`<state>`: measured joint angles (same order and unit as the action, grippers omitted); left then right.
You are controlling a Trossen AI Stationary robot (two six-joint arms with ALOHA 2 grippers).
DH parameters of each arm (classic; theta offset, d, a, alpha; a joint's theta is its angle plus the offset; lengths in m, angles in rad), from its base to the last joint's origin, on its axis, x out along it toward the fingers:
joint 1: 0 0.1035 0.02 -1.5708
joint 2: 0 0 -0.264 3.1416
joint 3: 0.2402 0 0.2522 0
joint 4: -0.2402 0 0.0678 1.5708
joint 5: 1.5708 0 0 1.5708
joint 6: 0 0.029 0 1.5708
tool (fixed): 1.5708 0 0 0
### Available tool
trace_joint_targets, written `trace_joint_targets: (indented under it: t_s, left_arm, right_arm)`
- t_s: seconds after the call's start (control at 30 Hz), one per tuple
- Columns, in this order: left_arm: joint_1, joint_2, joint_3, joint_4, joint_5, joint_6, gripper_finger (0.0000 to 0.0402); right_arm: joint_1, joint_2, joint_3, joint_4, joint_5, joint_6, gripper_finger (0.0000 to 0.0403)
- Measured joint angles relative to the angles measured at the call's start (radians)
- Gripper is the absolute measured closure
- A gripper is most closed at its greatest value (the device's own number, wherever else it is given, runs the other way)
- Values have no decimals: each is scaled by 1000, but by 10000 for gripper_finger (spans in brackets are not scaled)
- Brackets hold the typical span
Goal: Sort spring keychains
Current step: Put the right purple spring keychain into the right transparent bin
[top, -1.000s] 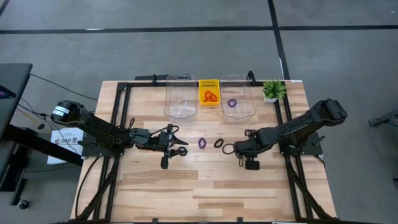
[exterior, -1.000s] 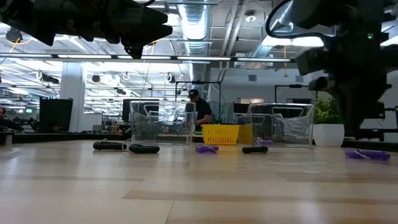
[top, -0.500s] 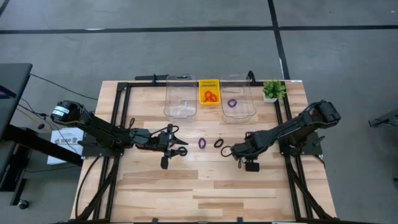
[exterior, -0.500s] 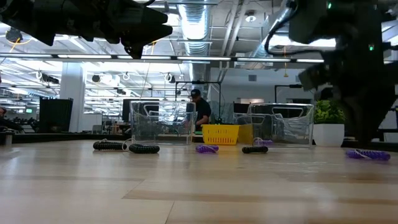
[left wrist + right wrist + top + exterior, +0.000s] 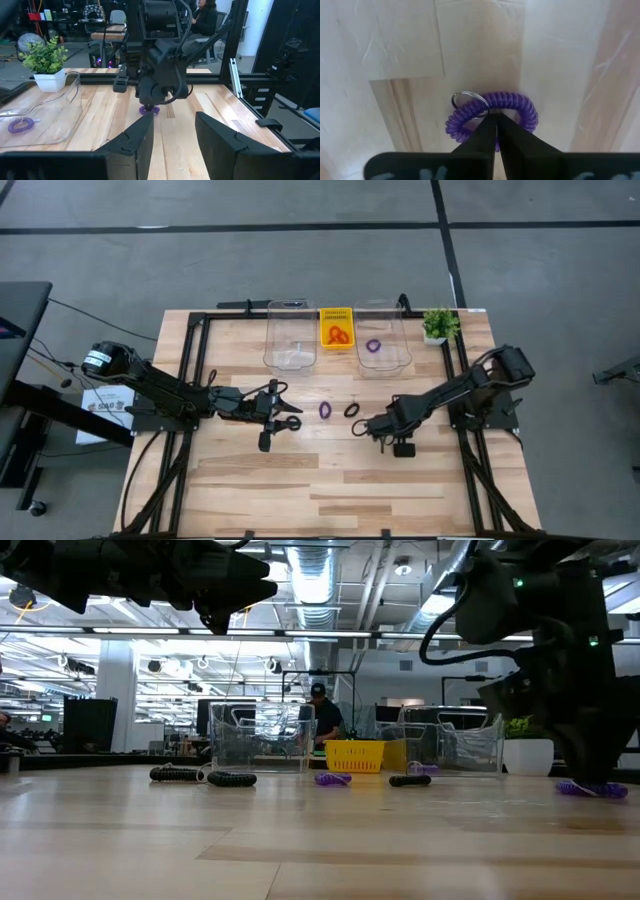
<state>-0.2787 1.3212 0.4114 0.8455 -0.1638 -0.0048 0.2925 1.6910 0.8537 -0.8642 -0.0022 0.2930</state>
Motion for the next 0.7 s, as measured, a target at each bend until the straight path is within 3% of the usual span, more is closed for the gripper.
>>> trace_joint_targets:
  t_s: [0.3, 0.7]
  left_arm:
    - [0, 0, 0, 0, 0, 0, 259]
    - [0, 0, 0, 0, 0, 0, 259]
  right_arm:
    - [37, -135, 2, 0, 1, 67, 313]
    - [54, -86, -11, 56, -23, 74, 259]
